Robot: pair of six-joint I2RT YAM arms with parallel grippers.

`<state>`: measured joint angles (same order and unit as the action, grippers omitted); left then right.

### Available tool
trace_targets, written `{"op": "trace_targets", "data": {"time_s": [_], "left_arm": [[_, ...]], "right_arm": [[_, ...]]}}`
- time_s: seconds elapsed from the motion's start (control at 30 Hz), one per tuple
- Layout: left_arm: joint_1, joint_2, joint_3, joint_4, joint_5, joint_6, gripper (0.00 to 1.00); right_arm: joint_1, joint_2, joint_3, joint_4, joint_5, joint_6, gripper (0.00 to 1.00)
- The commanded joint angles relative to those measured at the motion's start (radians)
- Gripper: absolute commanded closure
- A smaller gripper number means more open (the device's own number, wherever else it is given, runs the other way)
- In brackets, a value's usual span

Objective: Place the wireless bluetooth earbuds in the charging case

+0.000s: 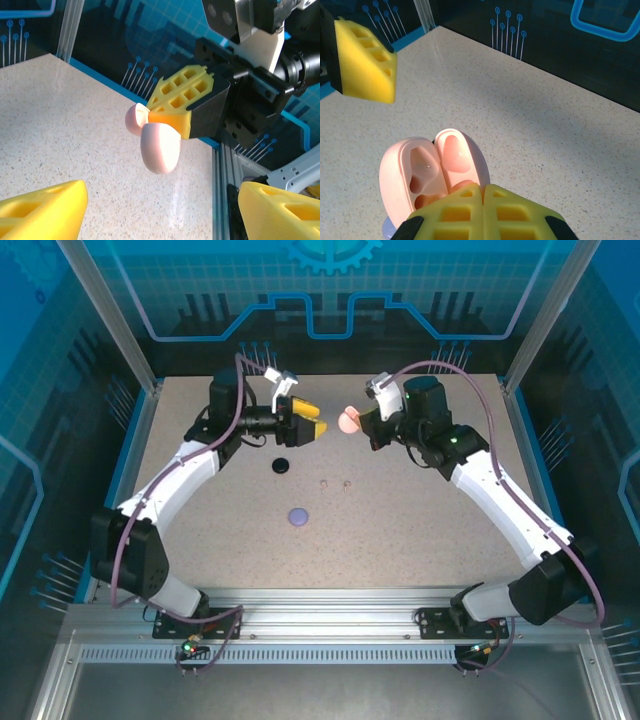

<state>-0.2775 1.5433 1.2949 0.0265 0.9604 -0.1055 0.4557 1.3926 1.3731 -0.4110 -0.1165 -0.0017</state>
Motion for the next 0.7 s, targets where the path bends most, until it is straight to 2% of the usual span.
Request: {"op": "trace_targets", "data": {"time_s": [0.0, 0.27, 0.67], "left_arm": [[0.002, 0.045, 0.083, -0.247, 0.071, 0.162, 0.20], [-0.020, 0.135, 0.238, -0.496, 0.108, 0.318, 0.20], [-0.035, 0.218, 0.332, -0.608, 0.143, 0.376, 0.26]], "right_arm": [[-0.015, 0.018, 0.057, -0.060, -0.049, -0.086, 1.00], [-0.013, 0.063, 0.106, -0.104, -0.132, -0.116, 1.00], [0.028, 0.098, 0.124, -0.097, -0.143, -0.110, 1.00]]}}
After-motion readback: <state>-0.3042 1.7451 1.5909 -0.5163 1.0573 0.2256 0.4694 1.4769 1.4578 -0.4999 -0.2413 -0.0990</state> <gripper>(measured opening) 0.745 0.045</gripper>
